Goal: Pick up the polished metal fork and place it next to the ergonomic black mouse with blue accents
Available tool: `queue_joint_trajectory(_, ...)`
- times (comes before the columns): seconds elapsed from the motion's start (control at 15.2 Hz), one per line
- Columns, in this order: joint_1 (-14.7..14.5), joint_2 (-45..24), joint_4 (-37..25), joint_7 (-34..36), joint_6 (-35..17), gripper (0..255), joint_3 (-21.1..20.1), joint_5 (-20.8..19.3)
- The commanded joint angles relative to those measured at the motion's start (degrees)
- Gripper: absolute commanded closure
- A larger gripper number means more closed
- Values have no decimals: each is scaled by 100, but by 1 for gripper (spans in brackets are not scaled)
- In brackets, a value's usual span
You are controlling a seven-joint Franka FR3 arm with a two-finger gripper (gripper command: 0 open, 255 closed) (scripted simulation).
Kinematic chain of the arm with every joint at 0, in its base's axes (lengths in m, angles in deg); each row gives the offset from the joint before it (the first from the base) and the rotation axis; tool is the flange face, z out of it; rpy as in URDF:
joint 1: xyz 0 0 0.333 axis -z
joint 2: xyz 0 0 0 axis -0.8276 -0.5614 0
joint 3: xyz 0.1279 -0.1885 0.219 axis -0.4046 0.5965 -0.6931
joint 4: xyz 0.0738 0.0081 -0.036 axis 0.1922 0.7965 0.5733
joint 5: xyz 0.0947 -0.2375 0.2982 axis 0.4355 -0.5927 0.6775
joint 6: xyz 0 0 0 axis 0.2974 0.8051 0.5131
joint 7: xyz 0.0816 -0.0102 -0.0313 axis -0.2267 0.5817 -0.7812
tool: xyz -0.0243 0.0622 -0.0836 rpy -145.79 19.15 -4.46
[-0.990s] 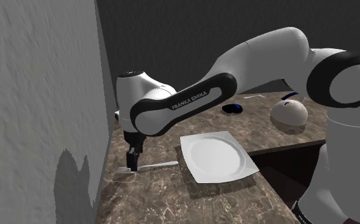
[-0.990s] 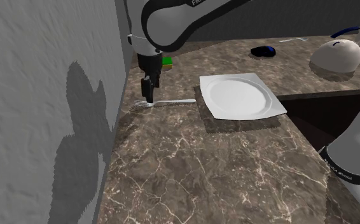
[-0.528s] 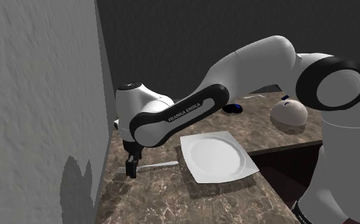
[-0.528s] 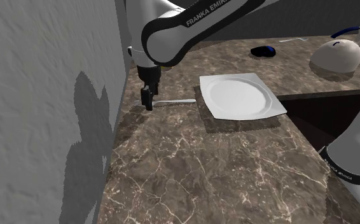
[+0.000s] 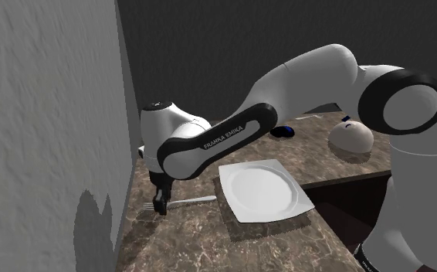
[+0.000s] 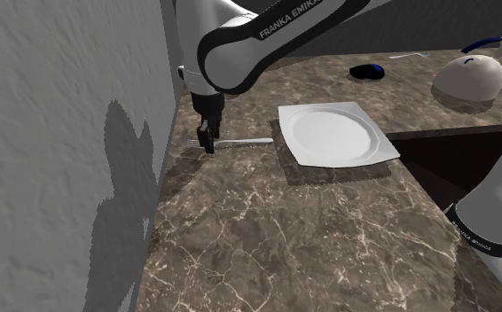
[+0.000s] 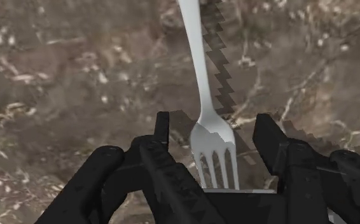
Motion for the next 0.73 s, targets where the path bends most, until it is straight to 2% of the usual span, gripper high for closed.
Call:
queue_joint_trajectory(0.0,0,0,0,0,0,255,0,0)
queue_joint_trajectory(0.66,7,70,-57,-13,125,255,-12,25)
